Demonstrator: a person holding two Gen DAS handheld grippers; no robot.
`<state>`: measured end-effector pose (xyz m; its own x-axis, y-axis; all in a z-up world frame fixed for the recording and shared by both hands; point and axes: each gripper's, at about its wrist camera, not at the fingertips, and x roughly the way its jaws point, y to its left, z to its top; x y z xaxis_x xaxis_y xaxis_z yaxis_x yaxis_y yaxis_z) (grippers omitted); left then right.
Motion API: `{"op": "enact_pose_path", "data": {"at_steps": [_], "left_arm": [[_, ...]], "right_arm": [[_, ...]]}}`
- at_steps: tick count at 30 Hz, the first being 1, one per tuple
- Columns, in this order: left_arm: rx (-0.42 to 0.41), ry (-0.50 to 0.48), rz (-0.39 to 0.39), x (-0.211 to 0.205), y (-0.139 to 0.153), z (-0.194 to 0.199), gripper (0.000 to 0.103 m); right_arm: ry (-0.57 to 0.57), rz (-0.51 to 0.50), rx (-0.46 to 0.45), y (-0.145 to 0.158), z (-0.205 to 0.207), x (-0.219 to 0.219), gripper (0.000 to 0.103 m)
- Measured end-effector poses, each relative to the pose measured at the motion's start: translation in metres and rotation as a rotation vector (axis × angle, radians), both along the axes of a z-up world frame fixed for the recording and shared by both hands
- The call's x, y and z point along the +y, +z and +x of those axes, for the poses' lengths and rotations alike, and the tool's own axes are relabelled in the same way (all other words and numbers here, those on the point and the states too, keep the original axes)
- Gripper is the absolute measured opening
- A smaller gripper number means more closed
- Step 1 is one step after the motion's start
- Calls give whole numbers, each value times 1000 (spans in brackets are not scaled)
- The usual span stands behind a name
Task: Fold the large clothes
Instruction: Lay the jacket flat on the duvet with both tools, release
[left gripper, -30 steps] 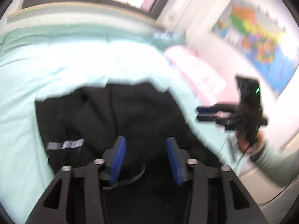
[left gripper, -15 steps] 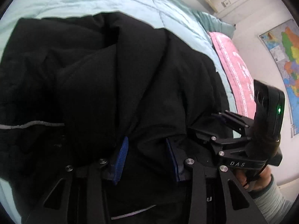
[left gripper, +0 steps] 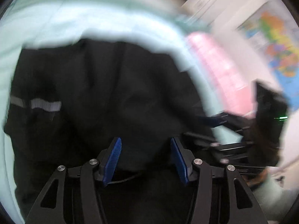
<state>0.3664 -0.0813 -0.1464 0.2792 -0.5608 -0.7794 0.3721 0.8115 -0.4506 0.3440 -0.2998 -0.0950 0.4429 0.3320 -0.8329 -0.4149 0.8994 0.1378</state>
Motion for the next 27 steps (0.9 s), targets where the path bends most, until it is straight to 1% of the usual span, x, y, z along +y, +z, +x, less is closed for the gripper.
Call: {"op": "enact_pose_path", "data": {"at_steps": [1,2,3,4,6,8,9,11,13,14,16,17,19,20,23,24,25,27], "left_arm": [[28,0,7,-1,-16,3,55],[26,5,-4,-1,-26,3,55],[1,6,-9,-1,-30,1,56],[-24,5,-12,-1,-30,-2,55],[-69,10,-13,-5,-31,-5,55],[-110,15,3,-11,-32,-6,55],[-125,18,5,-13,-28,-8,55],[-151,21,19,-8,-20,-25,55],[-183,14,12,-2,-3,-51,55],[-206,14,5,0,5,-64,55],[-244,28,-3,9,22,-95,56],[-261,46,-11,14,32,-116,56],[-275,73,-14,35,42,-150,56],[-283,99,7,50,46,-170,56],[-304,189,95,84,47,-208,59],[-295,212,108,91,45,-219,61],[-282,234,109,106,43,-231,62],[-243,291,83,134,31,-249,62]], "right_arm": [[-8,6,50,-17,4,0,58],[-20,42,54,-32,6,-4,58],[-20,60,28,-35,3,-7,58],[-18,75,-4,-36,-1,-10,58],[-31,97,-28,-36,-7,-15,58],[-42,100,-53,-33,-14,-18,58],[-46,101,-62,-31,-17,-18,58],[-55,116,-60,-24,-27,-20,59],[-64,166,-62,-14,-49,-30,59],[-70,204,-72,-4,-69,-40,59],[-90,243,-88,7,-102,-53,59],[-104,252,-95,12,-118,-61,59],[-127,255,-112,18,-148,-71,59],[-142,255,-125,22,-168,-78,59],[-178,246,-147,25,-205,-96,60],[-204,229,-146,25,-218,-103,60],[-229,205,-141,23,-227,-108,60],[-264,165,-130,18,-238,-116,61]]}}
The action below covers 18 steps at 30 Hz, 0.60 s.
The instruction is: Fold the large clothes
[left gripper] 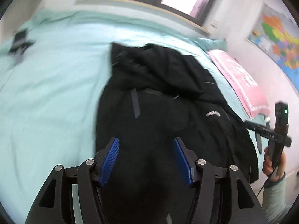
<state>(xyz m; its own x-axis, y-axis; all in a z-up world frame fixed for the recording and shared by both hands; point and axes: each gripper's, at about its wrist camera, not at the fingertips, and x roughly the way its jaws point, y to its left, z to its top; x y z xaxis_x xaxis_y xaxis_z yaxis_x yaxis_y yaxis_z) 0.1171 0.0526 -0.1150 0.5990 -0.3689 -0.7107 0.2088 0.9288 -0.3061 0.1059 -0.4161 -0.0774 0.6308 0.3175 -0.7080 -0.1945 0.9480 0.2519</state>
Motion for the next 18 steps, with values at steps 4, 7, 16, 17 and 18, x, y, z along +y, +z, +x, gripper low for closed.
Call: {"op": "enact_pose_path", "data": {"at_steps": [4,7,16,17,18], "left_arm": [[65,60,-98,38,-36,-13,62],[125,70,-145,52,-56,-21,62],[157,37,-246,48,-78,-16,62],[154,36,-249,48,-79,-16,62],[151,35,-251,46,-79,-17,62]], "right_arm": [[-53,-21,40,-18,-17,-12,61],[-97,-13,62,-29,-33,-26,61],[-230,-7,48,-38,-70,-69,61],[-243,5,54,-40,-73,-76,61],[-249,18,68,-44,-75,-83,61]]}}
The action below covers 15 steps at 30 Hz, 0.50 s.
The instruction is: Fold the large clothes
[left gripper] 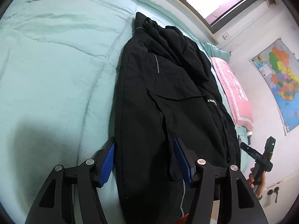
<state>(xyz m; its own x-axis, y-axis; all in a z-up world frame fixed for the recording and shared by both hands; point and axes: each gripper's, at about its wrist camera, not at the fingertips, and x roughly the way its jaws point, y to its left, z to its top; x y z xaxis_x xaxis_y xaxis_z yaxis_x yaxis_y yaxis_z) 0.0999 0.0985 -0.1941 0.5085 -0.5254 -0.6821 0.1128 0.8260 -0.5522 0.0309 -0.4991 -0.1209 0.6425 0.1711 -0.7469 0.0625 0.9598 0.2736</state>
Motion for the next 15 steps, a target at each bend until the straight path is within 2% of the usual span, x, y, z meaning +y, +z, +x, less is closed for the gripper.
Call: {"op": "enact_pose_path", "data": {"at_steps": [4,8,9,10,11,12,13,15], "left_arm": [[-7,-11,-7,4,0,-11,62],[-4,-16,-18,6,-1,-17,62],[-1,-16,-22,6,-2,-17,62],[7,-15,-21,5,-3,-15,62],[13,-17,-16,5,-3,-12,61],[7,-19,-16,3,-1,-10,58],[-19,-36,-27,0,7,-9,47],[-89,-81,-84,-2,27,-12,43]], "right_arm": [[-7,34,46,-15,-6,-16,61],[42,150,83,-33,-7,-19,61],[60,162,84,-34,-7,-16,58],[88,170,76,-33,-6,-10,42],[112,169,69,-30,-6,-3,36],[126,160,58,-25,-6,3,33],[129,143,43,-20,-8,6,26],[143,105,-1,-2,-11,14,24]]}}
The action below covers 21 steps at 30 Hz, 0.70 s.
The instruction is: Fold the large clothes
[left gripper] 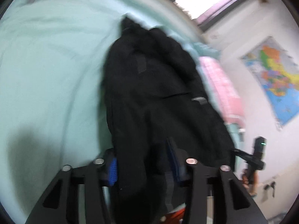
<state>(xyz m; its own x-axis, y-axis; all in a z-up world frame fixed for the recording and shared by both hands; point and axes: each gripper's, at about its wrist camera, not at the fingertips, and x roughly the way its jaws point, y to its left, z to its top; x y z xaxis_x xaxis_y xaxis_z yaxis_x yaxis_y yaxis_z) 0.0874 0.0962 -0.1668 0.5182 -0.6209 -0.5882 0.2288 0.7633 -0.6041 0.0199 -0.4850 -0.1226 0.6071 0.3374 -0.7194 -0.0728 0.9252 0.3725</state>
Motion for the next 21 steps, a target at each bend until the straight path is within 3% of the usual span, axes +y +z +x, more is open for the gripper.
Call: {"op": "enact_pose_path", "data": {"at_steps": [2,5,9,11,14,15,16,17,18,21], "left_arm": [[-51,-49,-86,1,19,-1,44],[-20,-92,-136,-3,14,8,48],[118,-101,-96,-18,-31,9,48],[137,-106,-53,-23,-43,-3,48],[110,-87,-8,-27,-44,-18,48],[102,-73,5,-27,-41,-19,45],[89,-51,26,-28,-36,-19,30],[75,-38,37,-28,-32,-18,24],[63,-36,31,-26,-27,-17,20],[5,-18,26,-22,-9,-21,11]], "right_arm": [[19,0,-11,9,1,4,24],[42,19,17,2,6,10,25],[39,11,115,-24,8,20,34],[55,27,137,-33,-1,22,38],[84,89,157,-40,-13,23,52],[84,81,162,-41,-14,25,53],[87,58,160,-40,-16,30,53],[93,36,153,-38,-16,33,53],[95,18,146,-37,-16,36,52],[64,-25,124,-31,-20,34,20]]}}
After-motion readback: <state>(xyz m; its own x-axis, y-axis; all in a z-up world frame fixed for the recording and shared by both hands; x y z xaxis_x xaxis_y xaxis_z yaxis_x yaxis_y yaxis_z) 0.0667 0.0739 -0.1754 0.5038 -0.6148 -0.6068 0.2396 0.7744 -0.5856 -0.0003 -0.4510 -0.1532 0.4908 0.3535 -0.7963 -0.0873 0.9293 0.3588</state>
